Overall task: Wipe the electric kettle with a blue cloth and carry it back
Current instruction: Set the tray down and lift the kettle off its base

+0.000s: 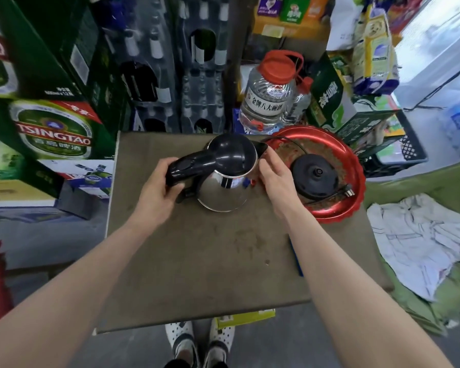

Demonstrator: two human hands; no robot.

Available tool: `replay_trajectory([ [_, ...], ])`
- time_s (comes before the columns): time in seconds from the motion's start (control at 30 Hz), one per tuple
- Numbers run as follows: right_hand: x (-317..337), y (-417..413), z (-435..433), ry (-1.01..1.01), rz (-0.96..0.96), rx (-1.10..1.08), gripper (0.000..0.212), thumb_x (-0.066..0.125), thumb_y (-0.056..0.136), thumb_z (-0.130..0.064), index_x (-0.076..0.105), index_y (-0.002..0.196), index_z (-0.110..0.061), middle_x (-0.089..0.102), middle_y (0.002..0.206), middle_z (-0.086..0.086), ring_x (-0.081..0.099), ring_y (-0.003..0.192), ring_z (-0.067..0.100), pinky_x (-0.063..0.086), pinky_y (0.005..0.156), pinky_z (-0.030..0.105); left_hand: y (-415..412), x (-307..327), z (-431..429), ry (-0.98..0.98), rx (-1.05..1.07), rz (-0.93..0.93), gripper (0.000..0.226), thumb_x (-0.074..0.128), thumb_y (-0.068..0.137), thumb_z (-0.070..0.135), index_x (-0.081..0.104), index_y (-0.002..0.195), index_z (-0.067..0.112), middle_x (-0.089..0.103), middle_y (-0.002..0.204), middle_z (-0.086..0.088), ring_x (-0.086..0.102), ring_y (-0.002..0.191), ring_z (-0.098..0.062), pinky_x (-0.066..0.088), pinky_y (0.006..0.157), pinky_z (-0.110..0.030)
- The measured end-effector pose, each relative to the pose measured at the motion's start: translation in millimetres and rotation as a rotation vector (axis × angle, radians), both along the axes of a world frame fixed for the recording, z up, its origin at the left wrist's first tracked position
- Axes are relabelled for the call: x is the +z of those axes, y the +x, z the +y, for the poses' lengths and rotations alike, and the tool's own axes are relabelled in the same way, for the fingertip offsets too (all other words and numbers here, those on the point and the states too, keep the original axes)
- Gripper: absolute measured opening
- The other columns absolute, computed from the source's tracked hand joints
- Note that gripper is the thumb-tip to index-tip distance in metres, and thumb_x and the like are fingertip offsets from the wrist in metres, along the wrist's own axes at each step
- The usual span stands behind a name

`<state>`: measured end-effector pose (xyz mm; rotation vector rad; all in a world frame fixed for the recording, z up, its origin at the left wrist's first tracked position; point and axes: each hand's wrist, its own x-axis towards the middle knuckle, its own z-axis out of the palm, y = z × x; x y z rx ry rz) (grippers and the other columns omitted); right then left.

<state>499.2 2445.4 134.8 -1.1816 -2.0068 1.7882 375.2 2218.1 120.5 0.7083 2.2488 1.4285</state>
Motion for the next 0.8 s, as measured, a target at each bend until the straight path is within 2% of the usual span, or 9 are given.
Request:
replay_trajectory([
  [0.17, -19.0, -2.5, 6.9, -0.016, 0.013, 0.023, 0.061, 0.05, 0.098, -0.039, 0.042, 0.157, -0.027, 0.049, 0.159, -0.007, 0.049, 0.144, 0.013, 0.041, 0.12, 0.041, -6.8, -6.7, 8.8, 0.005, -0.009, -0.021, 0.063, 0.058, 0.093, -0.002, 0.038, 0.108, 0.057, 0.057, 0.11, 0.02, 0.056, 0.111, -0.016, 0.038, 0.097, -0.023],
  [0.23, -19.6, -1.5, 8.3, -0.032, -0.014, 0.032, 0.066, 0.051, 0.094, -0.044, 0.041, 0.157, -0.028, 0.048, 0.16, -0.007, 0.048, 0.146, 0.015, 0.039, 0.122, 0.044, -6.3, -7.9, 11.1, 0.0, -0.02, -0.019, 0.061, 0.058, 0.093, -0.001, 0.039, 0.112, 0.053, 0.058, 0.112, 0.013, 0.056, 0.111, -0.016, 0.038, 0.096, -0.023],
  [0.33, -7.5, 11.0, 3.0, -0.047, -0.005, 0.058, 0.054, 0.047, 0.108, -0.026, 0.035, 0.16, -0.025, 0.046, 0.156, -0.013, 0.051, 0.138, 0.007, 0.038, 0.122, 0.037, -2.9, -9.4, 11.5, -0.019, -0.015, -0.013, 0.055, 0.057, 0.094, -0.001, 0.04, 0.122, 0.044, 0.057, 0.119, 0.007, 0.055, 0.114, -0.018, 0.042, 0.102, -0.032],
  [0.4, -0.9, 30.9, -2.8, 0.043, -0.042, 0.111, 0.05, 0.047, 0.109, -0.017, 0.04, 0.158, -0.027, 0.048, 0.151, -0.012, 0.051, 0.131, 0.002, 0.039, 0.117, 0.029, 1.4, -8.8, 10.5, -0.041, -0.002, -0.006, 0.06, 0.055, 0.094, -0.001, 0.038, 0.129, 0.044, 0.055, 0.126, 0.005, 0.053, 0.12, -0.02, 0.04, 0.108, -0.038],
  [0.53, -25.8, 105.5, 0.8, 0.448, -0.464, 0.079, 0.045, 0.059, 0.098, -0.011, 0.058, 0.141, -0.025, 0.059, 0.142, 0.003, 0.055, 0.132, 0.026, 0.048, 0.105, 0.039, 20.4, -12.7, 4.7, -0.069, 0.124, -0.042, 0.076, 0.057, 0.092, -0.004, 0.027, 0.15, 0.036, 0.044, 0.147, -0.004, 0.048, 0.131, -0.015, 0.036, 0.115, -0.036],
  [0.6, -38.0, 145.4, 7.4, 0.504, -0.765, 0.049, 0.045, 0.064, 0.096, -0.022, 0.054, 0.14, -0.021, 0.057, 0.138, 0.011, 0.051, 0.13, 0.035, 0.046, 0.103, 0.043, 41.5, -15.6, 0.3, -0.104, 0.198, -0.009, 0.08, 0.059, 0.089, -0.004, 0.023, 0.154, 0.025, 0.041, 0.148, -0.01, 0.045, 0.134, -0.019, 0.034, 0.117, -0.041],
  [0.67, -46.4, 173.0, 12.2, 0.496, -0.999, 0.124, 0.064, 0.07, 0.091, -0.042, 0.046, 0.146, -0.019, 0.053, 0.141, 0.014, 0.048, 0.133, 0.036, 0.04, 0.11, 0.043, 67.3, -20.2, -3.9, -0.165, 0.247, -0.012, 0.076, 0.06, 0.09, -0.002, 0.024, 0.154, 0.014, 0.039, 0.146, -0.016, 0.043, 0.134, -0.026, 0.031, 0.117, -0.04],
  [0.73, -49.0, 184.2, 17.5, 0.45, -1.078, 0.17, 0.065, 0.071, 0.092, -0.044, 0.044, 0.147, -0.022, 0.057, 0.139, 0.012, 0.054, 0.13, 0.034, 0.044, 0.105, 0.041, 90.0, -28.3, -6.9, -0.222, 0.215, -0.04, 0.069, 0.062, 0.09, 0.001, 0.032, 0.151, 0.011, 0.044, 0.143, -0.016, 0.049, 0.13, -0.031, 0.035, 0.115, -0.043],
  [0.8, -46.8, 185.9, 24.5, 0.407, -0.985, 0.091, 0.041, 0.066, 0.098, -0.03, 0.056, 0.137, -0.024, 0.066, 0.128, 0.009, 0.062, 0.117, 0.033, 0.047, 0.088, 0.035, 107.9, -32.2, -7.7, -0.269, 0.114, -0.085, 0.06, 0.062, 0.09, 0.0, 0.043, 0.145, 0.014, 0.053, 0.138, -0.012, 0.055, 0.124, -0.029, 0.041, 0.111, -0.044],
])
